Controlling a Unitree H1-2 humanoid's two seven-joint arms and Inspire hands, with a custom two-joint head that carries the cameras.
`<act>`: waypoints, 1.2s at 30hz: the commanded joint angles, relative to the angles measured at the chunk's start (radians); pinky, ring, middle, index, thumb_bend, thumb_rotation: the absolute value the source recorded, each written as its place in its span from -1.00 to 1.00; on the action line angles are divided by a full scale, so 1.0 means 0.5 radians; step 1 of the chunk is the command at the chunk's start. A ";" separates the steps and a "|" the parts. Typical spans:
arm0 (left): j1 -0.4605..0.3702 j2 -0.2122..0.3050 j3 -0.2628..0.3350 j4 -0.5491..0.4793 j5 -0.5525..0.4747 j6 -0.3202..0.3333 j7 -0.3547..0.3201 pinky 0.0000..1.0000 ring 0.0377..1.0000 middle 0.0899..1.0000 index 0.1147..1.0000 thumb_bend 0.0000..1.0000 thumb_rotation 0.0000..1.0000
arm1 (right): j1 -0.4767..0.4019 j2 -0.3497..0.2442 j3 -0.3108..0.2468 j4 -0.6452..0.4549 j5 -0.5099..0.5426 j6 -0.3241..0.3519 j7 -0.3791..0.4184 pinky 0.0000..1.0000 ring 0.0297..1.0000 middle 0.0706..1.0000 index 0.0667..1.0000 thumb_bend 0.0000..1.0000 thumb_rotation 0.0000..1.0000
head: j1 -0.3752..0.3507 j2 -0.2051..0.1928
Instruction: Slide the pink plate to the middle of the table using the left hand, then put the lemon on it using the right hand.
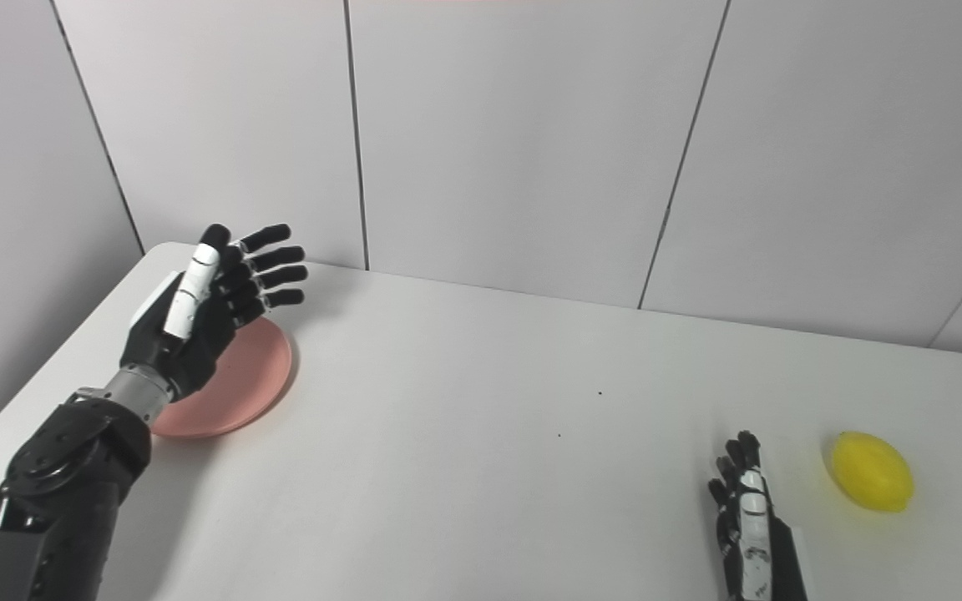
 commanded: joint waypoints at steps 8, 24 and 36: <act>-0.272 0.198 0.078 0.240 -0.008 -0.341 -0.158 0.54 0.60 0.57 0.58 0.65 0.72 | 0.052 -0.006 0.006 0.050 0.031 0.023 0.027 1.00 1.00 0.99 1.00 0.21 1.00 | 0.010 0.011; -0.505 0.438 0.202 0.860 0.025 -0.561 -0.205 0.55 0.56 0.55 0.67 0.76 0.56 | 0.059 -0.023 0.007 0.039 0.061 0.034 0.035 1.00 1.00 0.99 1.00 0.19 1.00 | 0.028 0.012; -0.589 0.433 0.364 1.207 -0.103 -0.635 -0.244 0.53 0.60 0.70 0.80 0.66 0.59 | 0.070 -0.022 0.008 0.001 0.073 0.064 0.024 1.00 1.00 0.99 1.00 0.15 1.00 | 0.025 0.019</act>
